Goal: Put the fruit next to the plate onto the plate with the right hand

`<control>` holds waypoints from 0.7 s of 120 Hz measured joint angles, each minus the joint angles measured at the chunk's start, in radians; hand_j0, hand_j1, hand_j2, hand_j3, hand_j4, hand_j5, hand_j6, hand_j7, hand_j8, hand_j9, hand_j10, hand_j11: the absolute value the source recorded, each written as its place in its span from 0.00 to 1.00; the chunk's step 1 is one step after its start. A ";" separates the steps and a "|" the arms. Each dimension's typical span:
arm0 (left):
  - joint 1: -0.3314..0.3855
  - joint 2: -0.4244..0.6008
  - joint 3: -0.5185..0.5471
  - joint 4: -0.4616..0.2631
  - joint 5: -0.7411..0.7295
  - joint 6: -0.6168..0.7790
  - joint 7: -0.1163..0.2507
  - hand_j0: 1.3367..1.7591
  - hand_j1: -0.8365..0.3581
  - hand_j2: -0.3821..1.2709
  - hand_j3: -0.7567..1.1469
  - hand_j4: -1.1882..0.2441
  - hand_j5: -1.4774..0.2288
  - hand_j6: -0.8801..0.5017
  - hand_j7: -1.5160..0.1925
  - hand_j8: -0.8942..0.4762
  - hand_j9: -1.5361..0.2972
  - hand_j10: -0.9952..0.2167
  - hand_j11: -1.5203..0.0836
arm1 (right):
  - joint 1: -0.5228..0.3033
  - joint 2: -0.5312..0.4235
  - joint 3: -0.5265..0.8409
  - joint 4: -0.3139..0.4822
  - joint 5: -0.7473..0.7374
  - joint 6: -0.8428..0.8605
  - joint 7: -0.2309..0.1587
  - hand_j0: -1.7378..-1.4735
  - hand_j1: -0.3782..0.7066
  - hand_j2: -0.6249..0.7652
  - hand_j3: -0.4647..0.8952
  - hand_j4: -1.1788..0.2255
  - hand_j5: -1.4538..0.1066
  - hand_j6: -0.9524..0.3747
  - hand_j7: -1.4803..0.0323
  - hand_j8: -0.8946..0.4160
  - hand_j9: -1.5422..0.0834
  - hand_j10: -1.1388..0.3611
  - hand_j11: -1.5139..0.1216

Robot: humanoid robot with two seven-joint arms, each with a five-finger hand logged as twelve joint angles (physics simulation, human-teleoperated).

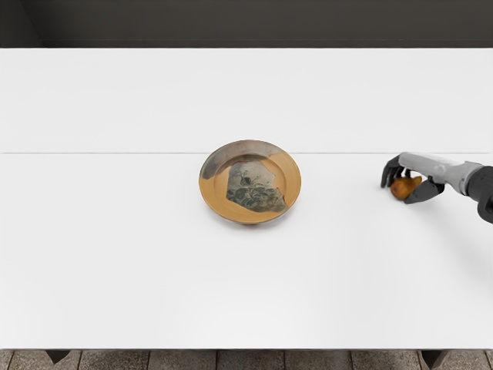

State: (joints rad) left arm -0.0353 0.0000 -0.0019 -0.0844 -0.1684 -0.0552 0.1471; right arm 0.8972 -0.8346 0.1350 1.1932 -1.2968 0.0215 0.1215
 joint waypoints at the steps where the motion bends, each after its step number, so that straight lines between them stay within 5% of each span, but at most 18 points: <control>1: 0.000 0.000 0.000 0.000 0.000 0.000 0.000 0.76 0.97 0.23 0.40 0.81 0.85 0.62 0.87 0.64 0.82 0.80 0.93 | 0.000 0.000 0.000 0.000 0.000 0.000 0.000 0.33 0.60 0.53 0.34 0.37 0.42 0.29 0.43 0.34 0.45 0.47 0.42; 21: 0.000 0.000 0.000 0.000 0.000 0.000 0.000 0.76 0.97 0.23 0.40 0.81 0.85 0.62 0.87 0.64 0.82 0.80 0.93 | 0.000 0.000 0.000 -0.005 0.001 -0.001 0.001 0.33 0.59 0.62 0.34 0.33 0.38 0.24 0.39 0.31 0.41 0.45 0.37; 84: -0.001 0.000 0.000 0.000 0.000 0.000 0.000 0.76 0.97 0.23 0.40 0.81 0.85 0.62 0.87 0.64 0.82 0.80 0.93 | 0.064 -0.002 0.015 0.005 0.061 0.096 0.001 0.33 0.60 0.63 0.34 0.30 0.30 0.27 0.33 0.34 0.33 0.48 0.32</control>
State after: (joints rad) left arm -0.0364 0.0000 -0.0018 -0.0844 -0.1683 -0.0552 0.1472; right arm 0.9608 -0.8362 0.1497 1.1982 -1.2360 0.1175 0.1226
